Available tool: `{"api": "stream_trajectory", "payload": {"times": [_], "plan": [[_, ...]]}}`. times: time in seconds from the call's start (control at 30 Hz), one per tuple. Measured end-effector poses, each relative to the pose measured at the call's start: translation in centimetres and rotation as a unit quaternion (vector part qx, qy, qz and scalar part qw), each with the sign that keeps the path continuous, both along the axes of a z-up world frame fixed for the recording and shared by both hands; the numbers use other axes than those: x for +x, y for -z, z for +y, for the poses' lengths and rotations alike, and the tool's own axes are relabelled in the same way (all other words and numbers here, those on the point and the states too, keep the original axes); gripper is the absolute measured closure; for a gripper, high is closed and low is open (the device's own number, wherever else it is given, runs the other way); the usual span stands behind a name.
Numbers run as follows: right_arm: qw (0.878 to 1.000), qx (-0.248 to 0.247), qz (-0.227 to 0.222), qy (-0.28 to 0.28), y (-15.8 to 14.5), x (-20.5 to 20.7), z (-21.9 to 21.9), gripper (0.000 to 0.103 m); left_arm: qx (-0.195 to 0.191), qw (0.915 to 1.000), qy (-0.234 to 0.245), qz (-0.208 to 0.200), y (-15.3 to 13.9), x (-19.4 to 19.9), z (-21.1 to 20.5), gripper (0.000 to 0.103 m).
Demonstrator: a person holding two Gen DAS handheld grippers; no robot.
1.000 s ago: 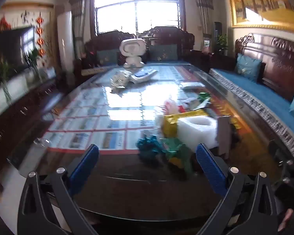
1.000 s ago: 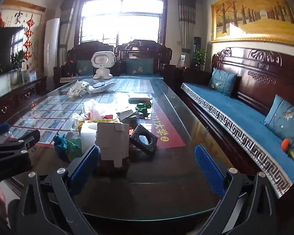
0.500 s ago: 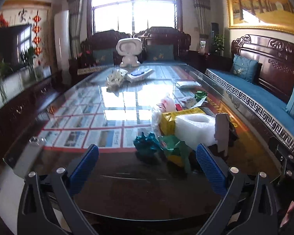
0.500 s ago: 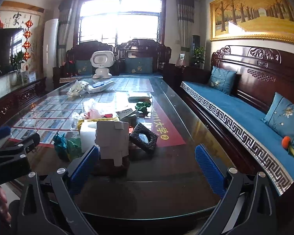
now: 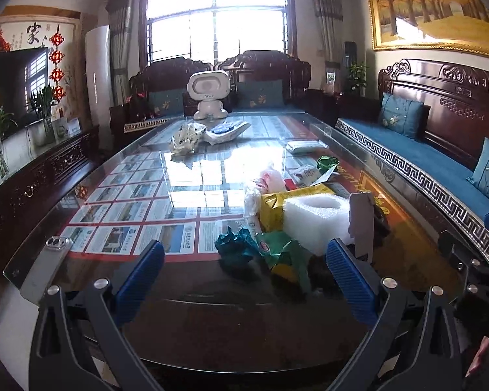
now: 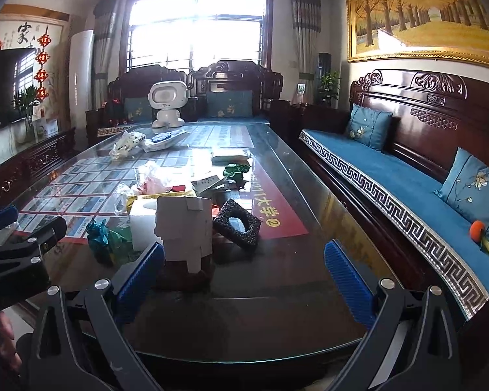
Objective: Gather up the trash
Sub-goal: 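Move the left tool toward the teal crumpled paper on the table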
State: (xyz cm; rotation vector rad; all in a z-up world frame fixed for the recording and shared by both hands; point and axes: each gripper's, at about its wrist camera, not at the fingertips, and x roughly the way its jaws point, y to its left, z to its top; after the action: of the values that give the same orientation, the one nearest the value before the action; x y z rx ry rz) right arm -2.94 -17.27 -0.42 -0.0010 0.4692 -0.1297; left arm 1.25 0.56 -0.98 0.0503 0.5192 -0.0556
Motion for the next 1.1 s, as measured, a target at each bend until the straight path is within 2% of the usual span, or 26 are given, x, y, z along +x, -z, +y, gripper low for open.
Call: {"api": "stream_trajectory", "payload": {"times": [0.3,0.5,0.83,1.1], "plan": [[1.0,0.009,0.003,-0.011,0.4,0.1,-0.1,0.008,-0.002,0.9998,-0.013,0.015,0.9,0.6,0.5,0.004],[1.0,0.021,0.0,-0.02,0.5,0.2,-0.1,0.008,-0.019,0.9996,0.005,0.021,1.1,0.8,0.8,0.004],[0.999,0.032,0.007,-0.041,0.9,0.5,0.3,0.008,-0.017,0.9987,-0.026,0.039,1.9,2.1,1.9,0.004],[0.999,0.027,0.008,-0.046,1.0,0.9,0.8,0.008,-0.013,0.9985,-0.03,0.044,2.2,2.8,2.2,0.004]]}}
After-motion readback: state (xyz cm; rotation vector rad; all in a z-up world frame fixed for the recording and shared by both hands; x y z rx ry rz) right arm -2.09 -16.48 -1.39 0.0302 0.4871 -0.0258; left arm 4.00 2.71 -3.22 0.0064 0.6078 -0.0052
